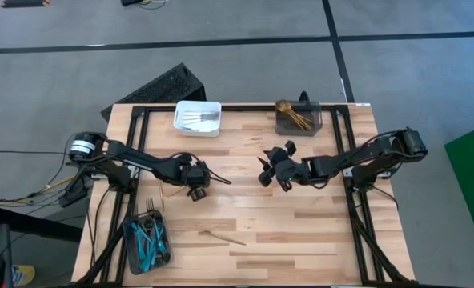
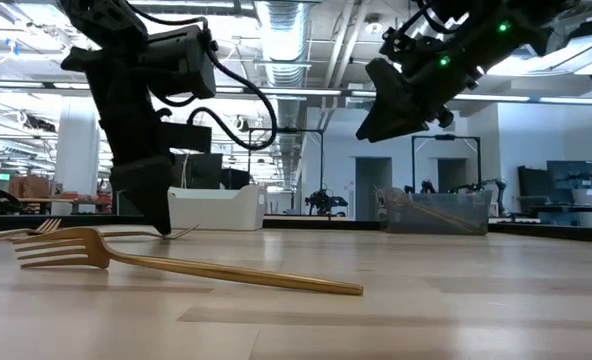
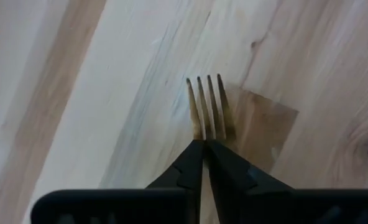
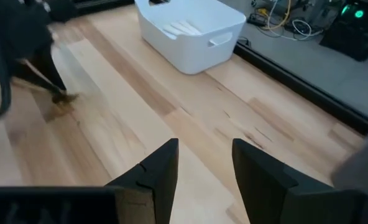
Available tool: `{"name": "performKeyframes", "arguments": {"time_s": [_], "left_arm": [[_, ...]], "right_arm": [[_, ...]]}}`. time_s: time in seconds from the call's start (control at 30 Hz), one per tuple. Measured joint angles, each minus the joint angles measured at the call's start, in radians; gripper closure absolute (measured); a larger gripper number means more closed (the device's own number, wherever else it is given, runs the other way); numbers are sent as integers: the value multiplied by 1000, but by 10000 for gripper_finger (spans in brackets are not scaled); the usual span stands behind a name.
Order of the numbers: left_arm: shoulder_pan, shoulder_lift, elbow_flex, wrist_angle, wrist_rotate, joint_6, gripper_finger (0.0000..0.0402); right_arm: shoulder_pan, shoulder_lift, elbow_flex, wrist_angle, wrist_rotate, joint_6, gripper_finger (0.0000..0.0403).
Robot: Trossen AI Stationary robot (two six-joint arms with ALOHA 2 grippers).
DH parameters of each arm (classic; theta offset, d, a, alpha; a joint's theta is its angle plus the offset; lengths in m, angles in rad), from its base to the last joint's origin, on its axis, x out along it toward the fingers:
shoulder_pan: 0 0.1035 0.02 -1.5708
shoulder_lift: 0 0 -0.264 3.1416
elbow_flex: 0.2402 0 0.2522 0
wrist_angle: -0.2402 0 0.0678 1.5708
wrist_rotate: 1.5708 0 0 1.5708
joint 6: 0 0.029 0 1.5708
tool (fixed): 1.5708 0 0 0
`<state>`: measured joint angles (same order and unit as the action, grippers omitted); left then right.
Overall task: Sort silverware by color (type)
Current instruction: Put the gold fork into the top black bin
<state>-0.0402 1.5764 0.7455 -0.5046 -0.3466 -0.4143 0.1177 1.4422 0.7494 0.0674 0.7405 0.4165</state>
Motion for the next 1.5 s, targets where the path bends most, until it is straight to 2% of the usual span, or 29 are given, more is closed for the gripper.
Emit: {"name": "performKeyframes", "arguments": {"time_s": [0.1,0.33,0.4,0.6,0.73,0.87,1.0,1.13,1.23,1.4,1.5], "left_arm": [[0,-54,-2,-27,-13,10,384],[-19,-165,-19,-128,-8,-97,381],[-23,-176,-49,-94,1,-102,373],[-20,-182,-150,85,116,-67,322],[-21,-182,-185,130,122,-65,287],[-15,-186,-216,147,104,-65,277],[2,-188,-245,176,111,-72,299],[10,-188,-253,221,101,-60,355],[11,-183,-259,312,63,-16,392],[13,-182,-256,578,-81,64,396],[12,-180,-258,738,-140,114,399]], "right_arm": [[9,0,0,-25,18,36,228],[34,0,0,-62,13,71,224],[33,0,0,-82,13,88,220],[20,0,0,-101,14,91,203],[6,0,0,-119,14,91,195],[2,0,0,-118,9,91,192],[6,0,0,-112,-12,92,193],[6,2,0,-48,-78,136,196],[6,38,1,101,-147,148,197],[6,142,2,406,-275,109,195],[4,209,3,537,-308,107,195]]}}
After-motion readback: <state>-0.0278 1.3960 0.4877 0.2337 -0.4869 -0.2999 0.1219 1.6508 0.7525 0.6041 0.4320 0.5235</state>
